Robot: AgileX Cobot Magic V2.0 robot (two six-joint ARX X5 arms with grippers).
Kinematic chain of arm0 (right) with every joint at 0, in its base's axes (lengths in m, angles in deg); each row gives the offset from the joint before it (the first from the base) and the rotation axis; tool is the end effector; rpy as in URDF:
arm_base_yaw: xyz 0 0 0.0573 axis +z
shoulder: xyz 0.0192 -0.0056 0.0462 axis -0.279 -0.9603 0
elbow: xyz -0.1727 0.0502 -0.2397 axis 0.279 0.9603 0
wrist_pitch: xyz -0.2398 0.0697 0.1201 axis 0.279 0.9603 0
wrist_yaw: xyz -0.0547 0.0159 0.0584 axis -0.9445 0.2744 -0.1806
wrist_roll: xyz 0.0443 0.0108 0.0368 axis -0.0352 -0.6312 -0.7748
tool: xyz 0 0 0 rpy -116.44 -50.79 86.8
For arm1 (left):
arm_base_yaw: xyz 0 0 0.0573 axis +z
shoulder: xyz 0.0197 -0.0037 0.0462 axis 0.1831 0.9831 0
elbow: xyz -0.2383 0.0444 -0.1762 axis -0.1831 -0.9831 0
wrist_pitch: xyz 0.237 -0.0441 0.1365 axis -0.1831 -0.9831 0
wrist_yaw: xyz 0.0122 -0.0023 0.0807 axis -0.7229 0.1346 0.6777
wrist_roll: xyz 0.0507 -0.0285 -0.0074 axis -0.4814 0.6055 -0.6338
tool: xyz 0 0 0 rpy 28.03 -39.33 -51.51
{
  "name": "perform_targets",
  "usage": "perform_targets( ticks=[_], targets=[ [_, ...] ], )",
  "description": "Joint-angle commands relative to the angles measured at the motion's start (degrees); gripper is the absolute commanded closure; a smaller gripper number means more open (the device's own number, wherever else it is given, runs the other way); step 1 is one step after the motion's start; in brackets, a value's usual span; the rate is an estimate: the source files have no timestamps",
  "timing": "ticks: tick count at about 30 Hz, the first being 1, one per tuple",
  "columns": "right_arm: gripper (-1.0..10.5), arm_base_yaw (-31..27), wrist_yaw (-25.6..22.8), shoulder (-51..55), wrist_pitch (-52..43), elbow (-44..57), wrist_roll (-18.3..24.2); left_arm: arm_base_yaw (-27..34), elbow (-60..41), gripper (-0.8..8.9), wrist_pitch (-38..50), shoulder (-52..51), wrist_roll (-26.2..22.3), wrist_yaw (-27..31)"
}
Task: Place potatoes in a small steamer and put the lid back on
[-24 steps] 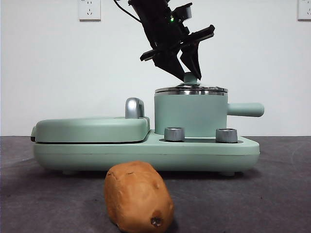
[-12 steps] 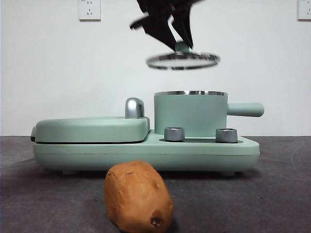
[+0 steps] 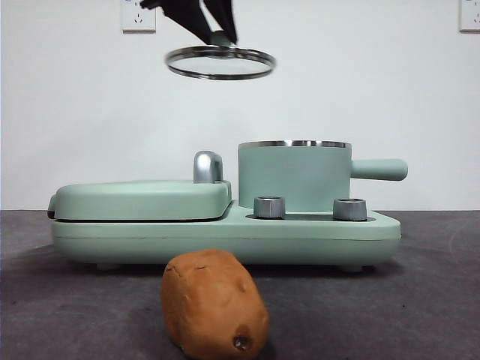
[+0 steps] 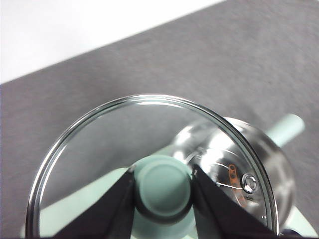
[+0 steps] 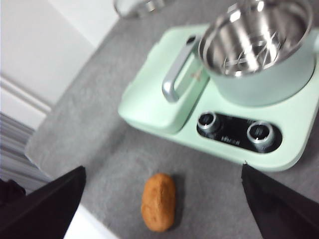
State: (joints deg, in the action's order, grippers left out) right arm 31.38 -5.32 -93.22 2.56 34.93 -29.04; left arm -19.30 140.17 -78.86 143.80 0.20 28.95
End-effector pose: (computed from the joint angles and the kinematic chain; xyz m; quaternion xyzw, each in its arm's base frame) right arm 0.1152 0.0519 0.3688 0.1863 0.3201 0.3431 0.8632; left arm 0.3868 -0.2231 0.4496 0.0660 0.2950 -0.2552 0.9184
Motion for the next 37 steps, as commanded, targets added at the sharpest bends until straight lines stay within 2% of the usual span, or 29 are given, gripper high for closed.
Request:
perform_targets(
  ticks=[1, 6, 11, 15, 20, 28, 37],
  targets=[
    [4.5, 6.62, -5.2, -3.28, -0.98, -0.72, -3.19, 1.49, 2.34, 8.05, 0.26, -1.05, -0.59, 0.13],
    [4.6, 21.09, -17.14, -11.87, -1.84, -1.68, -5.62, 4.61, 2.34, 8.05, -1.07, -1.42, -0.74, 0.13],
    [4.6, 31.74, -24.98, -22.82, -1.92, -4.13, -7.45, 7.26, 2.34, 8.05, -1.18, -1.77, -0.79, 0.13],
    [4.6, 36.96, -25.75, -32.59, -1.73, -7.39, -8.85, 9.4, 2.34, 8.05, -1.22, -1.79, -0.79, 0.11],
    [4.6, 40.28, -26.8, -42.58, -1.46, -11.23, -8.83, 11.72, 2.34, 8.05, -1.16, -1.79, -0.83, 0.11],
    [4.6, 41.48, -26.77, -52.72, -1.97, -12.68, -8.83, 15.67, 2.34, 8.05, -0.94, -1.79, -0.83, 0.09],
    [4.6, 42.84, -26.77, -59.3, -5.53, -12.68, -8.68, 18.25, 2.32, 8.05, -0.28, -1.79, -0.79, 0.04]
  ],
)
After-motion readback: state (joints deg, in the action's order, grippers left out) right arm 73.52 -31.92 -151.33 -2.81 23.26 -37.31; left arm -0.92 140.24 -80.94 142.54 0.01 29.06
